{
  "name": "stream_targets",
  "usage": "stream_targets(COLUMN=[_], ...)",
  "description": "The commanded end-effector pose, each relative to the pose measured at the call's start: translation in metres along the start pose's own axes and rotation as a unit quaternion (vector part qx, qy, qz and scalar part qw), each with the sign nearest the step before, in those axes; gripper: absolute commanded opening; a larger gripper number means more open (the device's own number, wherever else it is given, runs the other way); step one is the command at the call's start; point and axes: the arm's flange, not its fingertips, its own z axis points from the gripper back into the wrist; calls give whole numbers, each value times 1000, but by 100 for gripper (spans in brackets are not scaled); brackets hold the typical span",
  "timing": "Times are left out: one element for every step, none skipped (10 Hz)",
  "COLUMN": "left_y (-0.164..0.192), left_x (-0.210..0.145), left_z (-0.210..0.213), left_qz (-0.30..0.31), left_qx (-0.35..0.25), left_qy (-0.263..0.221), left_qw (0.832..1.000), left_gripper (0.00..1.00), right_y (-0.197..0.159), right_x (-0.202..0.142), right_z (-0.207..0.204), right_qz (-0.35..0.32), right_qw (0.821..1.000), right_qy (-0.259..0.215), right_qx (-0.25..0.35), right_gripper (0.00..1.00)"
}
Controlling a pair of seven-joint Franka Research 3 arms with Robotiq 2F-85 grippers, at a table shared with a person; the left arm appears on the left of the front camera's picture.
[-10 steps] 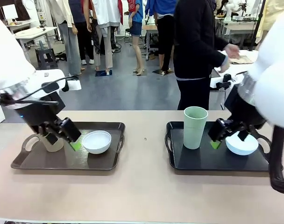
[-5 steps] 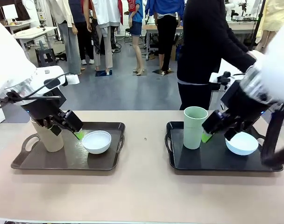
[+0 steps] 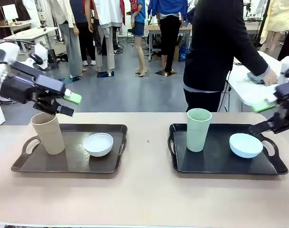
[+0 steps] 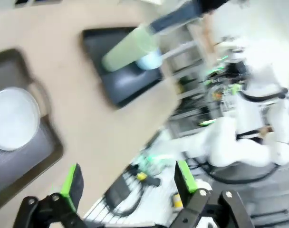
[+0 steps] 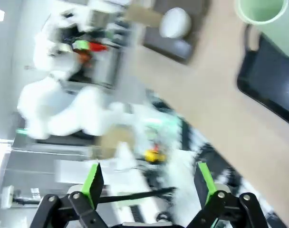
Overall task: Set up a tray with a mat and arrange the tableware.
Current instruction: Pick up the Picnic Bowl and Reusable plastic cup from the Handle tray in front of the human's position and hold them in the air.
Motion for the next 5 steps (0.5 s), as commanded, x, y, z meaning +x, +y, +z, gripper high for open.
stream_targets(left_y=[35, 41, 47, 52, 37], left_x=[-62, -65, -64, -64, -7], left_z=[-26, -27, -33, -41, -11], left_qz=[10, 21, 72, 116, 38], left_qx=[-120, -134, -124, -111, -140], left_qy=[-38, -37, 26, 63, -34], left_qw=[992, 990, 989, 985, 989], left_gripper=[100, 100, 100, 100, 100], right_y=[-29, -34, -43, -52, -34], right_x=[-14, -21, -22, -21, -11], right_z=[15, 23, 22, 16, 47], right_qz=[-42, -47, -91, -140, -64], right_qw=[990, 986, 985, 985, 985], right_qy=[-66, -82, -81, -76, -80], right_qx=[120, 138, 121, 68, 137], right_gripper=[100, 100, 100, 100, 100])
